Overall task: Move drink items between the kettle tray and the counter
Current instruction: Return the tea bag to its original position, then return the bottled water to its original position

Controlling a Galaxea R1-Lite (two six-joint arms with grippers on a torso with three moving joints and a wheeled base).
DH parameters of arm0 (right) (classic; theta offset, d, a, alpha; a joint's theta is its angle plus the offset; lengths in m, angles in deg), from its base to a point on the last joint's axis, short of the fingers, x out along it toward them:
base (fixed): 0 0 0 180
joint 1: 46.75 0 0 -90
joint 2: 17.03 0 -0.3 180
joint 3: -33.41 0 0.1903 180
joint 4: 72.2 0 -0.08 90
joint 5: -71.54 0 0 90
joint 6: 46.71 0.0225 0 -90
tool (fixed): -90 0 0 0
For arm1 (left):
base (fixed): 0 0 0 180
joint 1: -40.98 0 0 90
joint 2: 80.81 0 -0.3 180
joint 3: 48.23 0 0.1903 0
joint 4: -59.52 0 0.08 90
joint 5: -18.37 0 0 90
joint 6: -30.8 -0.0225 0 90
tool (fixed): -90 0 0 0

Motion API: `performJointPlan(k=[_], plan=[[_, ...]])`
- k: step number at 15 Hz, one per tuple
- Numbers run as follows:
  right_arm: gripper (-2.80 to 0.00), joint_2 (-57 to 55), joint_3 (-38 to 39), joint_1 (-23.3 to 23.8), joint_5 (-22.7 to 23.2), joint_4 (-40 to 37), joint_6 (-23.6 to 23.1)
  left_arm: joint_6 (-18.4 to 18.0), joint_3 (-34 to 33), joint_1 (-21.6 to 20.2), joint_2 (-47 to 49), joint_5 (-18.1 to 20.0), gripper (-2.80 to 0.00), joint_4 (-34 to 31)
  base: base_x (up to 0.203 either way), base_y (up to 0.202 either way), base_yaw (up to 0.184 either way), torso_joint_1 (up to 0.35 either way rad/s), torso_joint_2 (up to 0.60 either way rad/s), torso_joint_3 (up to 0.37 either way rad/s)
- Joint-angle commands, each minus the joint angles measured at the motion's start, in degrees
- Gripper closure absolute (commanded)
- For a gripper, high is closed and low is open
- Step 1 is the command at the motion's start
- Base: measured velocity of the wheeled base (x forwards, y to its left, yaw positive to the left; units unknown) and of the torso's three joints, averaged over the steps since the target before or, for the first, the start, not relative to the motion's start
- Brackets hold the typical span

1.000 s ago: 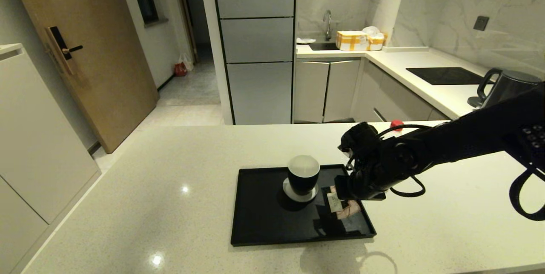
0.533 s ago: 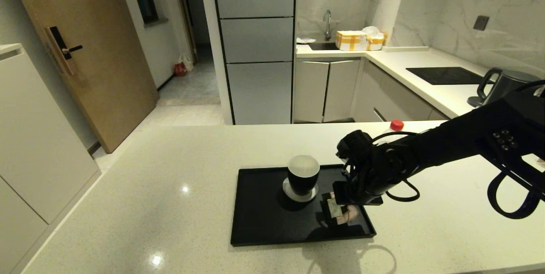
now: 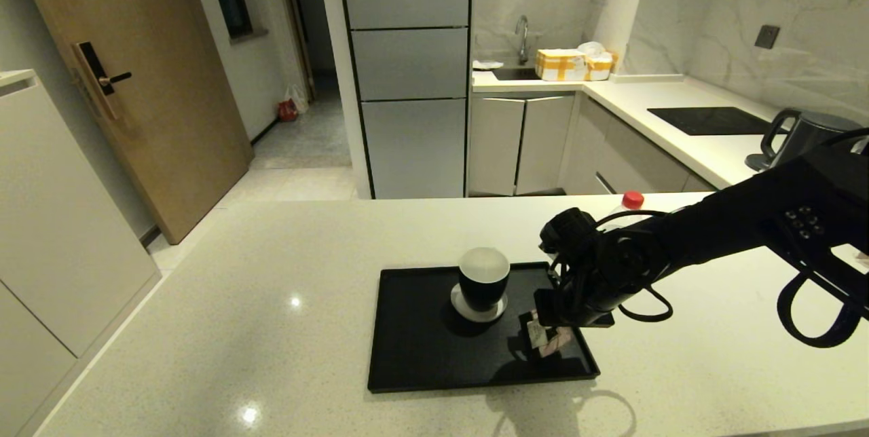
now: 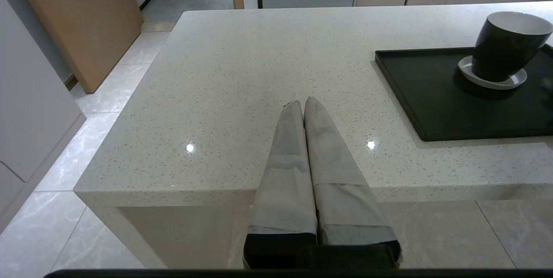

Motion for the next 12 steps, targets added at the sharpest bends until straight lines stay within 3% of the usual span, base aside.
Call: performJointPlan(k=[1,7,12], plan=[[-2.8,0.44,-0.09,0.01,0.17,-0.05,0.26,0.0,-0.09,0.0,-0.11,-0.05,0.0,0.01,0.0,0.0,0.0,0.0,0.0,0.0],[-2.8,2.02,0.39,0.01,0.0,-0.2,0.19,0.0,-0.09,0.0,-0.11,-0.05,0.0,0.01,0.0,0.0,0.0,0.0,0.0,0.0],[-2.8,15.56,5.85,0.62,-0.02,-0.55,0.24,0.0,-0.05,0.0,-0.11,-0.05,0.0,0.01,0.0,0.0,0.0,0.0,0.0,0.0]])
